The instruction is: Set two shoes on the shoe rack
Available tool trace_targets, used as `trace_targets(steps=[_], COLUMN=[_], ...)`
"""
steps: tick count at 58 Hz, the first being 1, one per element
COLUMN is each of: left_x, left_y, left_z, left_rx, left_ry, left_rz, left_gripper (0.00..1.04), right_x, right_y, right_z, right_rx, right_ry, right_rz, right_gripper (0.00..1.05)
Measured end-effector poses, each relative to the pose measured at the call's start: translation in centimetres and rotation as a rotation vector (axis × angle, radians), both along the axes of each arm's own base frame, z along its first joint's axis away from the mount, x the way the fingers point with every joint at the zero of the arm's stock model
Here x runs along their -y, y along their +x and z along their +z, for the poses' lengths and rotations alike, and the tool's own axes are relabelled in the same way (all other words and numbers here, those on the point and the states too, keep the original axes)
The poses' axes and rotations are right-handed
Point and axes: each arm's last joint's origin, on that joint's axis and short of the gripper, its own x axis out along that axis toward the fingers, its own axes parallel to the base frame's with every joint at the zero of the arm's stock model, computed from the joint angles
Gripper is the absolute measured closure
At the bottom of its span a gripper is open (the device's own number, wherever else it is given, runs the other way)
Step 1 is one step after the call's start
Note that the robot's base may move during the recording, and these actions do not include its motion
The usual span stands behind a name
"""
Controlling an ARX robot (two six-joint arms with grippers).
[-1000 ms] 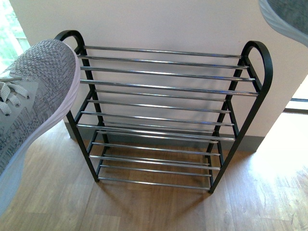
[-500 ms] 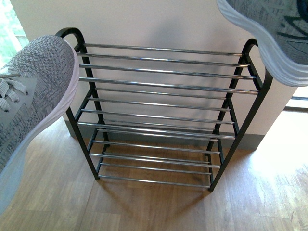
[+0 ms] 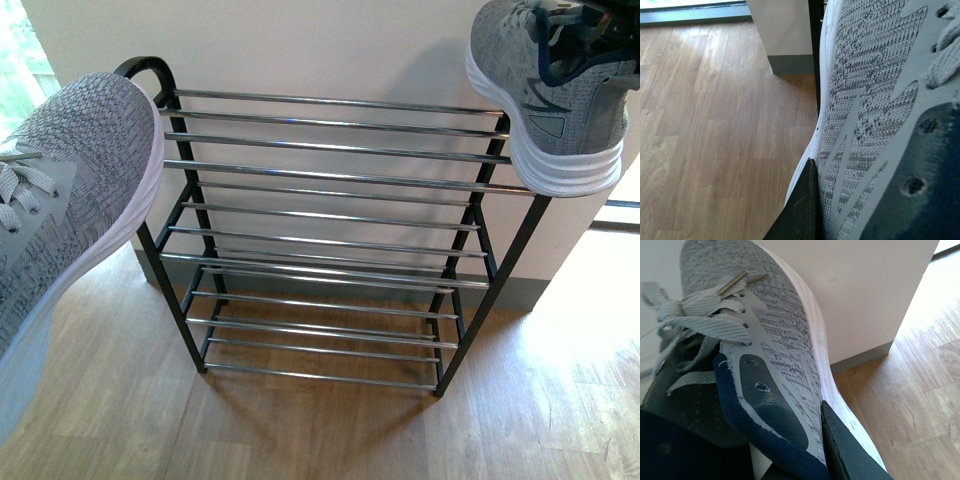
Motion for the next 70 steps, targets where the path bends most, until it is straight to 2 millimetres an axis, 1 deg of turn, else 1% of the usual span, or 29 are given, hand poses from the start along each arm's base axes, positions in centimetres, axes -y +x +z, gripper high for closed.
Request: trace_targets(steps=[15,33,42,55,64,70], left_x=[0.0,0.0,0.0,0.0,0.0,0.0], left_y=[0.0,0.0,0.0,0.0,0.0,0.0], left_z=[0.0,0.0,0.0,0.0,0.0,0.0], left_rx=[0.000,0.000,0.000,0.000,0.000,0.000], left_ry=[0.000,0.000,0.000,0.000,0.000,0.000], left_rz=[0.000,0.000,0.000,0.000,0.000,0.000], left_gripper=[1.03,1.03,1.03,1.03,1.03,1.03], right_x=[-1.2,-2.2,-2.9,-3.8,-3.5,-3.0], right_y=[1.6,1.5,2.0,2.9,3.5,3.9], right_z=[0.1,0.1,0.0,-1.6,-3.0,-3.2], right_rx=[-0.011,-0.022,-0.037,-0.082,-0.112,-0.110], right_ry=[0.031,0.057,0.088,0.112,0.098,0.097], right_rz=[0.000,0.009,0.005,-0.006,-0.036,-0.050], right_gripper=[1.04,1.04,1.04,1.04,1.04,1.04])
